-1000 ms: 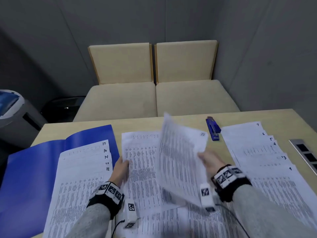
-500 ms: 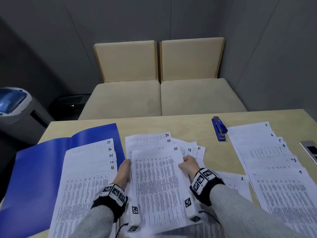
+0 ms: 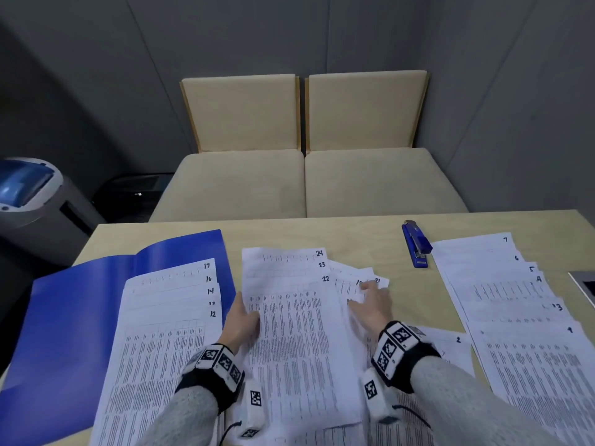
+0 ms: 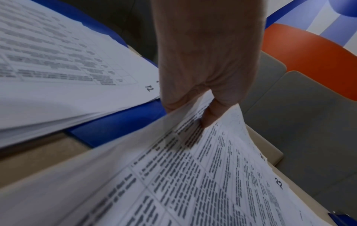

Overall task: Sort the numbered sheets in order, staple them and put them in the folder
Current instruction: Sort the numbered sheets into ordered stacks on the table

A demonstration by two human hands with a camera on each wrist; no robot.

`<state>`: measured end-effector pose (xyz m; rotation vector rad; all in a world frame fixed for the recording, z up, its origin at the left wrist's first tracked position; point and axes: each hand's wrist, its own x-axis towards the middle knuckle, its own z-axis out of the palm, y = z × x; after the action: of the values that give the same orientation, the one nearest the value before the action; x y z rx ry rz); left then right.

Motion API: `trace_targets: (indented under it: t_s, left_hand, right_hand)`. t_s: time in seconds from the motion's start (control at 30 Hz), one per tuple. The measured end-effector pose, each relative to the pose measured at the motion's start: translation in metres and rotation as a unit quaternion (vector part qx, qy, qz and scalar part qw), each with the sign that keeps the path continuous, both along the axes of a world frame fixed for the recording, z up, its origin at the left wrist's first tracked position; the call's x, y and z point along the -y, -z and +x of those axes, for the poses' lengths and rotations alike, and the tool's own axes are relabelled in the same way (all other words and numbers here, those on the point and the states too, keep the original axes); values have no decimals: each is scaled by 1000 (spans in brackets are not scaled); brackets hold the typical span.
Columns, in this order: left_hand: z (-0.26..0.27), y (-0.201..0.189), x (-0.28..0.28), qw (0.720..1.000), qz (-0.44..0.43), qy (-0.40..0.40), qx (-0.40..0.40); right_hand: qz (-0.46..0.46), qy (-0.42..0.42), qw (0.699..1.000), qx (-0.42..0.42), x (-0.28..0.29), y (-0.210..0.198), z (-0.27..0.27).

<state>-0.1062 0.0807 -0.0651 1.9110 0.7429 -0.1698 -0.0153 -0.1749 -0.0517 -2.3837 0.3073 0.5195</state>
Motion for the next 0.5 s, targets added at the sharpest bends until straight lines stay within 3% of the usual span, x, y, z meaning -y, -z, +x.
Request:
trace_targets:
  t_s: [0.1,0.27,0.5]
  left_hand:
    - [-2,-6,-3,999,29,-3,30]
    - [-5,-7,-6,998,40,-24,49]
    - [-12,-9,0,997,43,-39,53]
  right_hand:
    - [-113,66,991,0,31,2,1]
    - [-128,72,987,-61,36,6,6]
    - [-181,45,980,-68,12,8,1]
